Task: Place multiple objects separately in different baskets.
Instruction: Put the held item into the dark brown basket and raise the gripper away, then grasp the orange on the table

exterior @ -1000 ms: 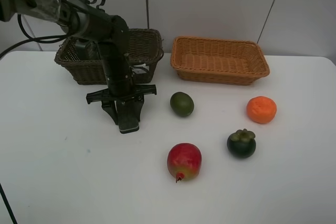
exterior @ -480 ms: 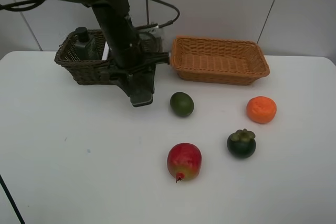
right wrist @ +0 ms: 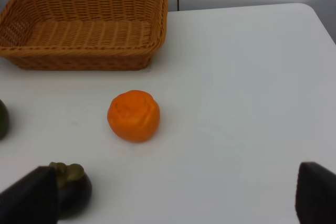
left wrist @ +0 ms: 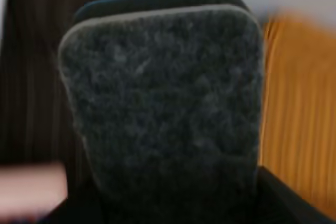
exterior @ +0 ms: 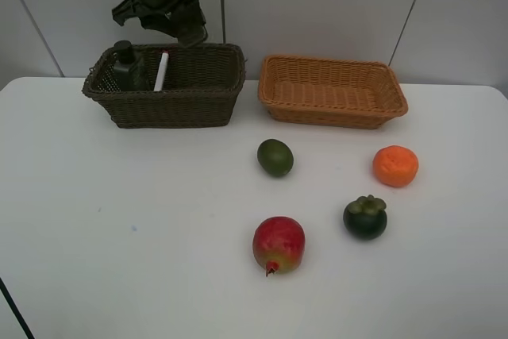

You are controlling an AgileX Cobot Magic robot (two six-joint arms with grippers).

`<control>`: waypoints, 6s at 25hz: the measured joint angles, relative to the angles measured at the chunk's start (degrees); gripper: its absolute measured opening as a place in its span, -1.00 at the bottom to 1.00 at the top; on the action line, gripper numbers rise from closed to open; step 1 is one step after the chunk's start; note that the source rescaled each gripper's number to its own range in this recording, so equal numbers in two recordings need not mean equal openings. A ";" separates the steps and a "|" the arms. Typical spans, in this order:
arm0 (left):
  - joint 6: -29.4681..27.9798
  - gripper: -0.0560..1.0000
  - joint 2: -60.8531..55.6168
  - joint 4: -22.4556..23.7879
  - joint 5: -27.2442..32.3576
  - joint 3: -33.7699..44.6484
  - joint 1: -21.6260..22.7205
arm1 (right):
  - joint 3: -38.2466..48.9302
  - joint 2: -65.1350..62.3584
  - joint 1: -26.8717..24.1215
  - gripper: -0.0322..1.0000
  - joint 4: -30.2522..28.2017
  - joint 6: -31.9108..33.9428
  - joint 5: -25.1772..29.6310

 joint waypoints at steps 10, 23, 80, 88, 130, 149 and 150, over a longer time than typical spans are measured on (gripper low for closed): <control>8.96 0.96 1.95 3.06 -5.51 -0.12 0.21 | 0.00 0.00 0.00 0.99 0.00 0.00 0.00; 10.08 1.00 -3.69 2.82 18.94 -0.25 0.15 | 0.00 0.00 0.00 0.99 0.00 0.00 0.00; 21.78 1.00 -120.31 12.49 26.08 74.22 11.38 | 0.00 0.00 0.00 0.99 0.00 0.00 0.00; 21.78 1.00 -120.77 12.49 24.37 75.24 11.38 | 0.00 0.00 0.00 0.99 0.00 0.00 0.00; 21.78 1.00 -120.77 12.44 24.19 75.24 14.25 | -7.58 43.46 0.00 0.99 -2.72 6.45 -3.51; 21.78 1.00 -120.77 12.44 24.13 75.24 14.25 | -29.56 98.14 6.32 0.99 4.09 -2.19 -12.06; 21.78 1.00 -120.77 12.44 24.13 75.24 14.25 | -30.21 99.54 6.79 0.99 4.14 -2.57 -13.04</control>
